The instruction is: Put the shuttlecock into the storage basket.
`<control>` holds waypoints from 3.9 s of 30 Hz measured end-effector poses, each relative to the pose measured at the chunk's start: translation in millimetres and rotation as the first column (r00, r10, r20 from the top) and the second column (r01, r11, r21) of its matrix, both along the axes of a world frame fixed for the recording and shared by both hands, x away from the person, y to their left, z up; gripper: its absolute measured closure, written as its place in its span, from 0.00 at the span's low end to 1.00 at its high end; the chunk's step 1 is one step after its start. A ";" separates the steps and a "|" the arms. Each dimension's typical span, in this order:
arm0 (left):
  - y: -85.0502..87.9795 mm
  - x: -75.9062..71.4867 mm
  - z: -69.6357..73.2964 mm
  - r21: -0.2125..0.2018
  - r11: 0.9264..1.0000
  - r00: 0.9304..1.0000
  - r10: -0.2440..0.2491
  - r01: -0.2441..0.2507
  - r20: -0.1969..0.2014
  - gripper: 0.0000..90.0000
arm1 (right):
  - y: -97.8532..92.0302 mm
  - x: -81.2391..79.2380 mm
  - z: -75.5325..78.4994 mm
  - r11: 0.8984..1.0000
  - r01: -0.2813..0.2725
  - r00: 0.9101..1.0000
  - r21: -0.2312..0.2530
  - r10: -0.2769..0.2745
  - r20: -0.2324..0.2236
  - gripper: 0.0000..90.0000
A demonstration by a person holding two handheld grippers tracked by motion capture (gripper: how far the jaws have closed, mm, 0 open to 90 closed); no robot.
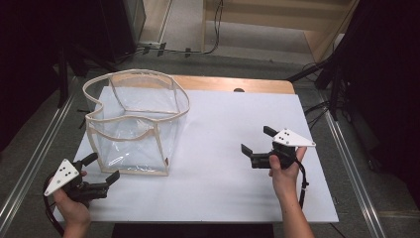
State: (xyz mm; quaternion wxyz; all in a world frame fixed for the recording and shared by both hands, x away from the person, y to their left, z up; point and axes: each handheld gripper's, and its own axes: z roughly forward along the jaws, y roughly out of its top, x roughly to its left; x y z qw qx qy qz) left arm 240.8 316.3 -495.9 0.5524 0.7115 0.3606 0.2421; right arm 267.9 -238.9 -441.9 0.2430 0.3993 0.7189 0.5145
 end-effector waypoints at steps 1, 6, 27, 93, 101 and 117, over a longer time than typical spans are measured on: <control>0.0 0.0 0.0 0.000 1.000 1.000 0.000 0.000 0.000 0.00 | -2.0 -0.5 -1.0 1.000 -0.003 1.000 0.000 0.003 0.001 0.00; -0.1 0.2 -0.1 0.002 1.000 1.000 0.000 0.000 0.002 0.00 | -10.1 -4.7 -5.5 1.000 0.016 1.000 -0.002 -0.016 -0.007 0.00; -0.5 -0.2 0.0 0.006 1.000 1.000 0.002 -0.002 0.000 0.00 | -48.4 -22.8 -22.7 0.996 0.084 0.996 0.005 -0.084 -0.021 0.00; -0.6 -0.1 -0.1 0.007 1.000 1.000 -0.003 0.003 0.002 0.00 | -121.0 -57.0 -61.6 0.974 0.224 0.973 0.039 -0.222 -0.061 0.00; -1.2 -0.2 0.2 0.015 1.000 1.000 -0.001 0.001 0.000 0.00 | -123.9 -56.5 -67.5 0.977 0.213 0.975 0.020 -0.211 -0.072 0.00; -1.5 0.4 0.0 0.012 1.000 1.000 -0.001 0.001 0.003 0.00 | -121.7 -53.1 -72.0 0.981 0.192 0.978 0.021 -0.190 -0.091 0.00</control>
